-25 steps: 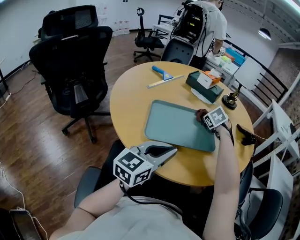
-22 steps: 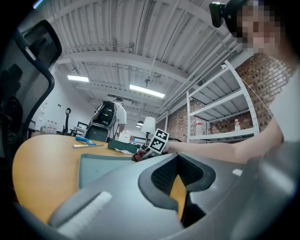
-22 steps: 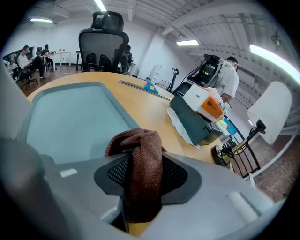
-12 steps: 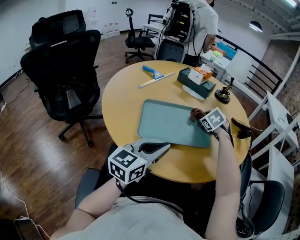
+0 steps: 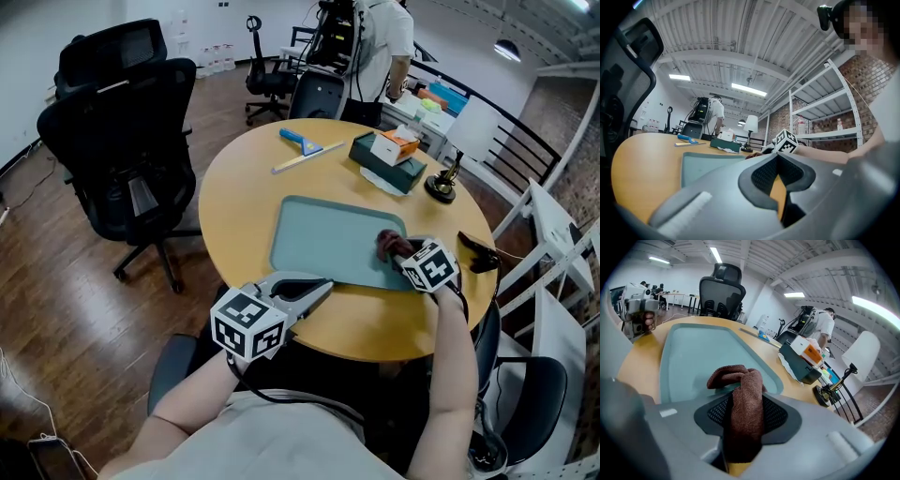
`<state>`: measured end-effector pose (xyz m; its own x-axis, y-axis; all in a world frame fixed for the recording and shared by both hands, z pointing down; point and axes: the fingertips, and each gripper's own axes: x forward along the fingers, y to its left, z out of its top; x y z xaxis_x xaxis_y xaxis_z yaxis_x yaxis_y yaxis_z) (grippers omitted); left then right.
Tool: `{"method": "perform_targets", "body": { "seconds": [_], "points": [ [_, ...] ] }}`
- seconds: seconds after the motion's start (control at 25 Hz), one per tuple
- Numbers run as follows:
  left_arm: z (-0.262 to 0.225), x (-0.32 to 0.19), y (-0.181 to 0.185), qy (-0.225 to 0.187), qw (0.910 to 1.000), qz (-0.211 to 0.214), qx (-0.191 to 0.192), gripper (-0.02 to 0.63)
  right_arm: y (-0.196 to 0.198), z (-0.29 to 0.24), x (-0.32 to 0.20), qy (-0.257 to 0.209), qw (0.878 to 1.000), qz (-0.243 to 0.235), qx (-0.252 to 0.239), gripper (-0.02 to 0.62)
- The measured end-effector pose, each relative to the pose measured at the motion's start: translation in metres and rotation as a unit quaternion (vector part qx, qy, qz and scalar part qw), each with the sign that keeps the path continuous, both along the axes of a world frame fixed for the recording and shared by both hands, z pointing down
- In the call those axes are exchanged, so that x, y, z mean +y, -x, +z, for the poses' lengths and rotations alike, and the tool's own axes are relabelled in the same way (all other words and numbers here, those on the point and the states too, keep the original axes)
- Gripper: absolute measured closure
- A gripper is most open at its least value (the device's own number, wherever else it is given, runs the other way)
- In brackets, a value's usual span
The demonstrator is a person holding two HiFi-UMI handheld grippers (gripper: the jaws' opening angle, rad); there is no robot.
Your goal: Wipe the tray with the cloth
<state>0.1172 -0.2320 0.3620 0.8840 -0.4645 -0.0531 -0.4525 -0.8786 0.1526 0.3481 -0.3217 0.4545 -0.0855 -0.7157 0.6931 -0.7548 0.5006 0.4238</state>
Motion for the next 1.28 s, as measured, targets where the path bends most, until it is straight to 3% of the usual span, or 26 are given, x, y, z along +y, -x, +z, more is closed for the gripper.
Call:
{"method": "perform_targets", "body": {
  "seconds": [0.6,0.92,1.28],
  "points": [
    [-0.001,0.002,-0.003,0.003,1.0,0.007,0.004,0.606,0.032,-0.005,0.049,-0.035,0.998,-0.058,-0.002,0.436],
    [-0.002,-0.001,-0.005,0.002,1.0,0.007,0.002,0.606,0.054,-0.004,0.048,-0.009,0.992,-0.124,0.002,0.433],
    [0.0,-0.001,-0.007,0.0,1.0,0.005,0.001,0.606,0.039,0.001,-0.004,0.015,0.995,-0.103,-0.002,0.433]
  ]
}}
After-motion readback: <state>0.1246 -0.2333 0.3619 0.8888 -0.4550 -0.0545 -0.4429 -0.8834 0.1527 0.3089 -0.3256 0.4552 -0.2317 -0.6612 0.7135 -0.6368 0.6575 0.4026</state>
